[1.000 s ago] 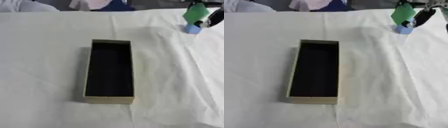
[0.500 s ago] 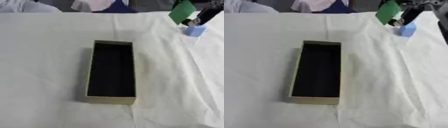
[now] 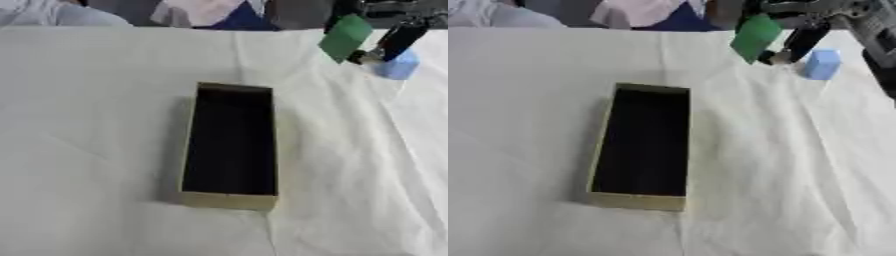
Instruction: Pick up objects on the table and place them in the box.
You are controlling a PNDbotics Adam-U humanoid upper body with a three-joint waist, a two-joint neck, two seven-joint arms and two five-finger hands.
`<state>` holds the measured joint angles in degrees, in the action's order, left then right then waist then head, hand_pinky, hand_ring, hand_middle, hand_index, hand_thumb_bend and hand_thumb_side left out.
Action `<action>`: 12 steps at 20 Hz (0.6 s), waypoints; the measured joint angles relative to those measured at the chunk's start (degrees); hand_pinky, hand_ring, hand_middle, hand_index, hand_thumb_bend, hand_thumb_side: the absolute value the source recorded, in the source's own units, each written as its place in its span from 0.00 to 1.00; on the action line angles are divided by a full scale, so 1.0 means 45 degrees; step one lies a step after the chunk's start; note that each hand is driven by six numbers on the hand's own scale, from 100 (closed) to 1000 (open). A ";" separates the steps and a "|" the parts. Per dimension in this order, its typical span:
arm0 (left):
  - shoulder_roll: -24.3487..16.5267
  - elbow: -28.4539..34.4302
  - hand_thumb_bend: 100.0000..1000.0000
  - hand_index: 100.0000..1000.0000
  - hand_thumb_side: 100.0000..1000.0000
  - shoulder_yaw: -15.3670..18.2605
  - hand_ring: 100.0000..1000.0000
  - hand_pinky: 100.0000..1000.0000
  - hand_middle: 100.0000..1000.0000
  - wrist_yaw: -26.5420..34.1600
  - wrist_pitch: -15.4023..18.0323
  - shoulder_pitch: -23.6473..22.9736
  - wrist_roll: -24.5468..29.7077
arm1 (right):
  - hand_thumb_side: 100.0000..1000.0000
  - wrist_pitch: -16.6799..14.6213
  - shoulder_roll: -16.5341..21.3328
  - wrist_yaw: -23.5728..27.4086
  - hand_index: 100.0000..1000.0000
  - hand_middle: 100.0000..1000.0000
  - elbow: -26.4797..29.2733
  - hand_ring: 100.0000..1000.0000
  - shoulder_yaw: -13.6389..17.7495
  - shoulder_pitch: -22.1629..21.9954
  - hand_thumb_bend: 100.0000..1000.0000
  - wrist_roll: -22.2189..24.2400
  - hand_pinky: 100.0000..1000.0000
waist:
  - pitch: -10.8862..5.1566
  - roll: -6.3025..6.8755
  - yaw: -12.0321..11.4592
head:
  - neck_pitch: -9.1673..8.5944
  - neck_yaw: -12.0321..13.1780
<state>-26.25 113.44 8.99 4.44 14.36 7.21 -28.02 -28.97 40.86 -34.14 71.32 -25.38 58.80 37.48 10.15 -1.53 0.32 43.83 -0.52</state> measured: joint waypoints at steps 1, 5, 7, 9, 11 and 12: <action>0.0000 0.0000 0.26 0.87 0.90 -0.0005 0.76 0.70 0.73 0.0005 -0.0004 0.0000 0.0005 | 0.00 0.0024 -0.0077 0.0156 0.56 0.42 0.0005 0.56 -0.0098 0.0069 0.00 0.0024 0.59 | -0.0032 0.0000 -0.0001 | 0.0000 0.0000; -0.0001 0.0000 0.26 0.87 0.90 -0.0066 0.76 0.70 0.73 0.0020 -0.0010 -0.0002 0.0017 | 0.00 0.0181 -0.0507 0.0745 0.56 0.42 -0.0002 0.56 -0.0464 0.0446 0.00 0.0182 0.59 | -0.0064 -0.0001 -0.0041 | 0.0000 -0.0012; -0.0001 0.0000 0.26 0.87 0.90 -0.0067 0.76 0.70 0.73 0.0024 -0.0017 -0.0002 0.0027 | 0.00 0.0243 -0.0771 0.0983 0.55 0.42 -0.0012 0.56 -0.0609 0.0674 0.00 0.0243 0.59 | -0.0065 -0.0001 -0.0066 | 0.0000 -0.0013; -0.0001 0.0000 0.26 0.87 0.90 -0.0070 0.76 0.70 0.73 0.0027 -0.0024 -0.0003 0.0040 | 0.00 0.0315 -0.1055 0.1202 0.55 0.42 -0.0090 0.55 -0.0798 0.0898 0.00 0.0316 0.59 | -0.0065 -0.0002 -0.0071 | 0.0000 -0.0014; -0.0001 0.0000 0.26 0.87 0.90 -0.0071 0.76 0.70 0.73 0.0031 -0.0026 -0.0004 0.0058 | 0.00 0.0427 -0.1352 0.1407 0.56 0.42 -0.0204 0.55 -0.0996 0.1119 0.00 0.0428 0.58 | -0.0067 -0.0007 -0.0079 | 0.0000 -0.0017; -0.0001 0.0000 0.26 0.87 0.90 -0.0073 0.76 0.70 0.73 0.0035 -0.0024 -0.0004 0.0071 | 0.00 0.0497 -0.1510 0.1471 0.56 0.42 -0.0271 0.55 -0.1081 0.1240 0.00 0.0497 0.58 | -0.0068 -0.0012 -0.0085 | 0.0000 -0.0019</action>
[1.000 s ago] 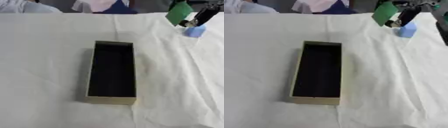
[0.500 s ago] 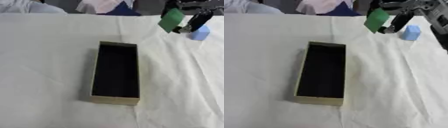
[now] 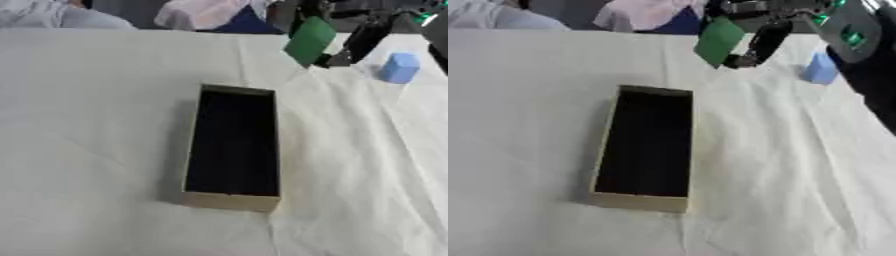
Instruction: Pick up objects on the table and place them in the box.
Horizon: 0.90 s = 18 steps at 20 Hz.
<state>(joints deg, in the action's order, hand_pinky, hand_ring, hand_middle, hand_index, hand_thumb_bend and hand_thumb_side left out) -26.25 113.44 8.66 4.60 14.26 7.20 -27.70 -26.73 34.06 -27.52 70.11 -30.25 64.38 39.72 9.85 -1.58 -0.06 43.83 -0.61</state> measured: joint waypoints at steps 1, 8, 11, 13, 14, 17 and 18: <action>0.0000 0.0000 0.26 0.87 0.91 -0.0002 0.76 0.70 0.73 0.0012 -0.0003 0.0000 0.0013 | 0.00 0.0071 -0.0150 0.0028 0.56 0.42 -0.0066 0.55 -0.0074 0.0110 0.00 0.0071 0.58 | -0.0004 -0.0007 -0.0012 | 0.0000 -0.0002; 0.0001 0.0000 0.26 0.86 0.91 -0.0072 0.76 0.70 0.73 0.0088 -0.0009 -0.0001 0.0061 | 0.00 0.0376 -0.1227 -0.0116 0.56 0.42 -0.0546 0.54 -0.0425 0.0498 0.00 0.0377 0.56 | -0.0025 -0.0035 -0.0173 | 0.0000 -0.0005; 0.0003 0.0000 0.26 0.86 0.91 -0.0076 0.76 0.70 0.73 0.0101 -0.0019 0.0003 0.0076 | 0.00 0.0417 -0.1673 -0.0349 0.56 0.42 -0.0776 0.54 -0.0554 0.0596 0.00 0.0417 0.55 | -0.0025 -0.0034 -0.0263 | 0.0000 -0.0006; 0.0006 0.0000 0.26 0.86 0.91 -0.0078 0.76 0.70 0.73 0.0110 -0.0034 0.0005 0.0093 | 0.00 0.0413 -0.1885 -0.0426 0.56 0.41 -0.0908 0.53 -0.0617 0.0618 0.00 0.0413 0.55 | -0.0025 -0.0037 -0.0322 | 0.0000 -0.0004; 0.0007 0.0000 0.26 0.86 0.91 -0.0080 0.76 0.70 0.73 0.0119 -0.0039 0.0010 0.0101 | 0.00 0.0406 -0.1965 -0.0461 0.55 0.41 -0.0956 0.53 -0.0660 0.0636 0.00 0.0407 0.55 | -0.0027 -0.0037 -0.0347 | 0.0000 -0.0003; 0.0007 0.0000 0.26 0.86 0.91 -0.0121 0.76 0.70 0.73 0.0176 -0.0051 0.0046 0.0126 | 0.00 0.0351 -0.2125 -0.0541 0.55 0.41 -0.1081 0.52 -0.0745 0.0661 0.00 0.0352 0.54 | -0.0066 -0.0049 -0.0440 | 0.0000 -0.0001; 0.0008 0.0000 0.26 0.86 0.91 -0.0149 0.76 0.70 0.73 0.0197 -0.0057 0.0056 0.0140 | 0.00 0.0328 -0.2152 -0.0573 0.55 0.41 -0.1121 0.52 -0.0781 0.0662 0.00 0.0328 0.54 | -0.0082 -0.0053 -0.0477 | 0.0000 -0.0003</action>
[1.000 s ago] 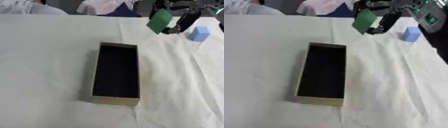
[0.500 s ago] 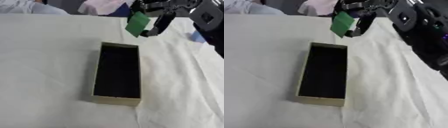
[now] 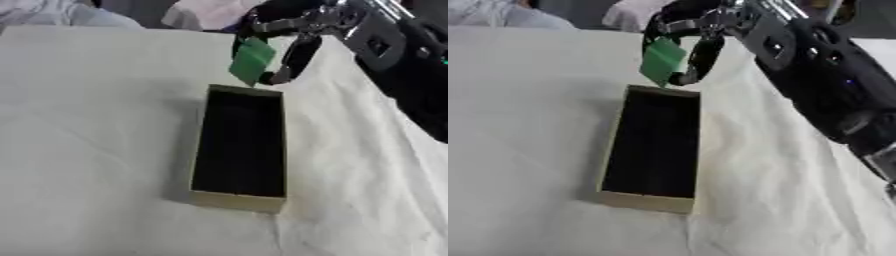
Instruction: Pick up objects on the table and place them in the box.
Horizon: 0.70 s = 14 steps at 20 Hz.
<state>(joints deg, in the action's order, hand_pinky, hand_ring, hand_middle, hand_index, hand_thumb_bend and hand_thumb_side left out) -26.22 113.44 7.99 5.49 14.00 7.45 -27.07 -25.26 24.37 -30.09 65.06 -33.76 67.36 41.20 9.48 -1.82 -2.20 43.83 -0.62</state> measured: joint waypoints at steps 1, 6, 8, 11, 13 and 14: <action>0.0000 0.0000 0.26 0.86 0.91 -0.0002 0.76 0.70 0.73 0.0008 0.0002 0.0000 0.0012 | 0.00 -0.0026 -0.0010 -0.0004 0.54 0.41 -0.0052 0.51 -0.0046 0.0000 0.00 -0.0026 0.51 | -0.0003 -0.0004 -0.0035 | 0.0000 -0.0006; 0.0000 0.0000 0.25 0.86 0.91 -0.0002 0.76 0.70 0.73 0.0015 -0.0003 -0.0008 0.0045 | 0.00 -0.0235 0.0006 -0.0120 0.51 0.38 -0.0131 0.49 -0.0128 -0.0089 0.00 -0.0234 0.49 | -0.0038 -0.0017 -0.0066 | 0.0000 -0.0054; 0.0000 0.0000 0.25 0.86 0.91 -0.0003 0.76 0.70 0.73 0.0015 -0.0005 -0.0022 0.0051 | 0.00 -0.0357 0.0123 -0.0248 0.50 0.38 -0.0131 0.49 -0.0196 -0.0095 0.00 -0.0356 0.49 | -0.0068 -0.0038 -0.0063 | 0.0000 -0.0085; 0.0000 0.0000 0.25 0.86 0.91 -0.0004 0.76 0.70 0.73 0.0015 -0.0008 -0.0084 0.0054 | 0.00 -0.0498 0.0315 -0.0446 0.51 0.39 -0.0182 0.50 -0.0303 -0.0123 0.00 -0.0498 0.50 | -0.0078 -0.0095 -0.0028 | 0.0000 -0.0118; 0.0000 0.0000 0.25 0.86 0.91 -0.0007 0.76 0.70 0.73 0.0015 -0.0014 -0.0085 0.0060 | 0.00 -0.0540 0.0335 -0.0523 0.50 0.39 -0.0272 0.50 -0.0379 -0.0124 0.00 -0.0539 0.50 | -0.0078 -0.0087 -0.0026 | 0.0000 -0.0130; 0.0000 0.0000 0.25 0.86 0.91 -0.0008 0.76 0.70 0.73 0.0015 -0.0024 -0.0085 0.0070 | 0.00 -0.0542 0.0333 -0.0523 0.51 0.39 -0.0348 0.50 -0.0417 -0.0127 0.00 -0.0541 0.51 | -0.0078 -0.0086 -0.0026 | 0.0000 -0.0135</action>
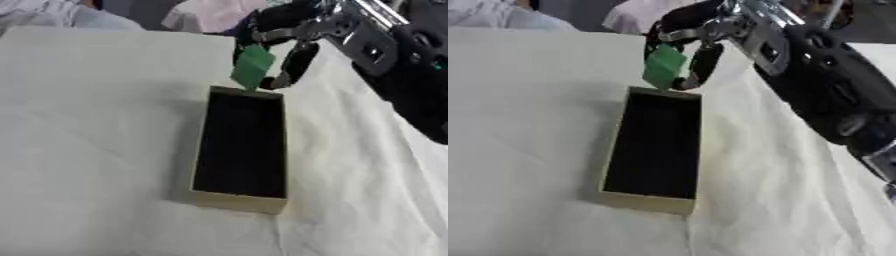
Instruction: Pick up objects on the table and place them in the box.
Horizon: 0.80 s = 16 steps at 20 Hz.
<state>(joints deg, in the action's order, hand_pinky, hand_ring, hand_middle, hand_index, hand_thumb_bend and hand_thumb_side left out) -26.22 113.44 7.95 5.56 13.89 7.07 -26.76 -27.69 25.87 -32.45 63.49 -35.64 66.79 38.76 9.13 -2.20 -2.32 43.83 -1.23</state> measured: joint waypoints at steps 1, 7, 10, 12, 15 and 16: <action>0.0000 0.0000 0.25 0.86 0.91 -0.0001 0.76 0.70 0.73 0.0000 -0.0006 0.0000 0.0006 | 0.00 0.0001 -0.0008 0.0015 0.51 0.39 -0.0085 0.51 -0.0015 0.0000 0.00 0.0001 0.51 | 0.0000 0.0000 0.0000 | 0.0000 -0.0007; 0.0000 0.0000 0.25 0.86 0.91 -0.0005 0.76 0.70 0.73 0.0002 -0.0029 -0.0001 0.0029 | 0.02 0.0012 -0.0096 0.0320 0.51 0.40 -0.0415 0.52 -0.0169 0.0002 0.00 0.0012 0.55 | 0.0005 0.0016 0.0022 | 0.0000 -0.0044; 0.0000 0.0000 0.25 0.86 0.92 -0.0013 0.76 0.70 0.73 0.0003 -0.0030 -0.0001 0.0032 | 0.01 -0.0028 -0.0102 0.0481 0.51 0.40 -0.0514 0.52 -0.0219 0.0002 0.00 -0.0028 0.55 | 0.0007 0.0030 0.0020 | 0.0000 -0.0045; 0.0000 0.0000 0.25 0.86 0.91 -0.0052 0.76 0.70 0.73 0.0005 -0.0031 -0.0001 0.0035 | 0.02 -0.0105 -0.0142 0.0654 0.51 0.40 -0.0573 0.52 -0.0235 0.0002 0.00 -0.0104 0.55 | 0.0007 0.0034 0.0002 | 0.0000 -0.0058; 0.0000 0.0000 0.25 0.86 0.92 -0.0074 0.76 0.70 0.73 0.0010 -0.0029 -0.0001 0.0044 | 0.12 -0.0118 -0.0270 0.0825 0.55 0.43 -0.0694 0.55 -0.0275 0.0009 0.00 -0.0118 0.59 | 0.0007 0.0034 -0.0047 | 0.0000 -0.0082; 0.0000 0.0000 0.25 0.86 0.92 -0.0076 0.76 0.70 0.73 0.0014 -0.0026 -0.0001 0.0052 | 0.18 -0.0076 -0.0311 0.0874 0.58 0.45 -0.0755 0.58 -0.0329 0.0010 0.00 -0.0076 0.62 | 0.0007 0.0034 -0.0058 | 0.0000 -0.0082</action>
<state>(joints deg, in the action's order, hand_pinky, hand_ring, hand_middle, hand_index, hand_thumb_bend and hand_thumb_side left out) -26.22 113.44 7.61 5.62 13.77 7.06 -26.53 -28.04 24.48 -28.51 60.09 -37.12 66.84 38.42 9.16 -2.05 -2.58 43.83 -1.60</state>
